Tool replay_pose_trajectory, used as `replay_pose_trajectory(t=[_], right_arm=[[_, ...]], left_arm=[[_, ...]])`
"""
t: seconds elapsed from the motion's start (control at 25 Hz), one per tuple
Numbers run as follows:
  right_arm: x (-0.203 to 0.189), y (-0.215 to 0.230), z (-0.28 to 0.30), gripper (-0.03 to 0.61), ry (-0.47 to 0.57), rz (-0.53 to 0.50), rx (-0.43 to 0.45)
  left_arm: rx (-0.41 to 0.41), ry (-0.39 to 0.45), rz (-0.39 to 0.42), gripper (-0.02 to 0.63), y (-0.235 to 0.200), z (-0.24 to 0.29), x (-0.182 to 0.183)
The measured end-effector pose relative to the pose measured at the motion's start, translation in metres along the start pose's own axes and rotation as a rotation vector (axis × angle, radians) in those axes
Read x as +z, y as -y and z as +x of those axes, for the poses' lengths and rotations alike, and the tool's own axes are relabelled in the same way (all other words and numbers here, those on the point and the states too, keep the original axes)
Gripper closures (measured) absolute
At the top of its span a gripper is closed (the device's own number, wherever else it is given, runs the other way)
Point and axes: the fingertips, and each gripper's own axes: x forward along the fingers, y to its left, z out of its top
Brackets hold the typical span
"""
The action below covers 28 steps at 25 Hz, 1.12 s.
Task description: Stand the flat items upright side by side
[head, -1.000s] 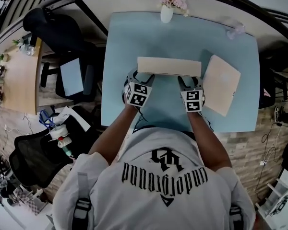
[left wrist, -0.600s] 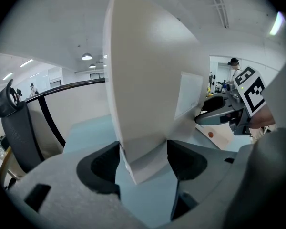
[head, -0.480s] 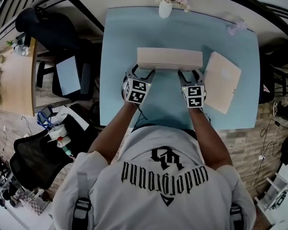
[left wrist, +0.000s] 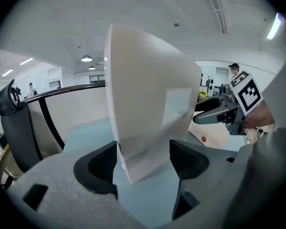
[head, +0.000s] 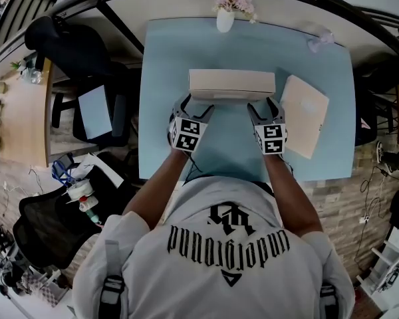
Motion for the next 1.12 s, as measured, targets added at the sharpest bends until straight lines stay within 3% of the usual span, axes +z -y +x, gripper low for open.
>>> replay_pose_trajectory(t=[0.2, 0.76, 1.12], right_arm=[[0.011, 0.003, -0.038, 0.287, 0.051, 0.015, -0.026], [0.029, 0.013, -0.148, 0.288, 0.203, 0.076, -0.117], [0.003, 0.047, -0.183, 0.288, 0.186, 0.127, -0.176]], left_arm=[[-0.005, 0.066, -0.012, 0.252, 0.010, -0.030, 0.020], [0.010, 0.220, 0.061, 0.253, 0.049, -0.088, 0.067], [-0.125, 0.228, 0.097, 0.253, 0.126, -0.071, 0.089]])
